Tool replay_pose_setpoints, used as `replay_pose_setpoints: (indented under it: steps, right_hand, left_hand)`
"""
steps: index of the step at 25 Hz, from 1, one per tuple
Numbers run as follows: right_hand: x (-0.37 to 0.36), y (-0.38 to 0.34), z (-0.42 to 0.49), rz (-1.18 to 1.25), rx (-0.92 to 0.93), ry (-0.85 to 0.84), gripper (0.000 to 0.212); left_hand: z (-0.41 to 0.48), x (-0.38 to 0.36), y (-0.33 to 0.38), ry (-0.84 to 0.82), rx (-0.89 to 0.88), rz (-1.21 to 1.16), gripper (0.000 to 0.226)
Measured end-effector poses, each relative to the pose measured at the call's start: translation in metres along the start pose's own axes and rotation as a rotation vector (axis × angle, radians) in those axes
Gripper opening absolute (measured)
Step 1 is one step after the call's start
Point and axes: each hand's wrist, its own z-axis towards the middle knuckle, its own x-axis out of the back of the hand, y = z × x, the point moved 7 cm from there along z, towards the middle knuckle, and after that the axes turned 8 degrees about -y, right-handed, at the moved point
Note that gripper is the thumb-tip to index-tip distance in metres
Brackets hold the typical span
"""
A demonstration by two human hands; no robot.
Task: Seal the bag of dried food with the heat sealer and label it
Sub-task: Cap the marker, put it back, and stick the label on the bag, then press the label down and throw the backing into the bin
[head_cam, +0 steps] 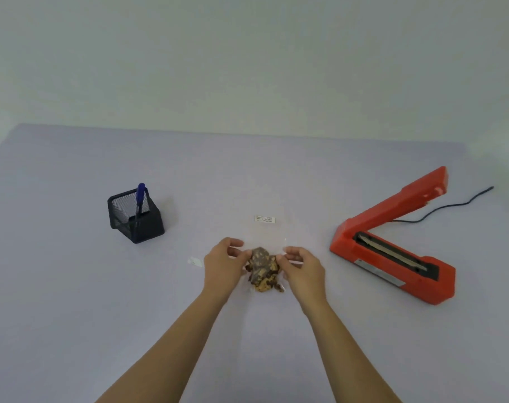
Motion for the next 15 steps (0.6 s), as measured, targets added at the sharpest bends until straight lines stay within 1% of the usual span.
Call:
replay_pose_setpoints:
  steps: [3, 8, 12, 15]
  right_hand:
    - [-0.003, -0.034, 0.05, -0.005, 0.049, 0.01, 0.017]
    - [-0.014, -0.067, 0.142, -0.033, 0.07, 0.032, 0.021]
    - [-0.028, -0.076, 0.206, -0.087, 0.06, 0.021, 0.023]
    - [-0.038, -0.077, 0.236, -0.152, 0.071, 0.017, 0.026]
  left_hand:
    - [0.049, 0.004, 0.03, 0.029, -0.023, -0.036, 0.02]
    - [0.141, 0.001, 0.063, 0.038, -0.029, -0.003, 0.023]
    - [0.204, -0.004, 0.071, 0.077, -0.041, 0.113, 0.028]
    - [0.233, -0.005, 0.073, 0.098, -0.053, 0.191, 0.029]
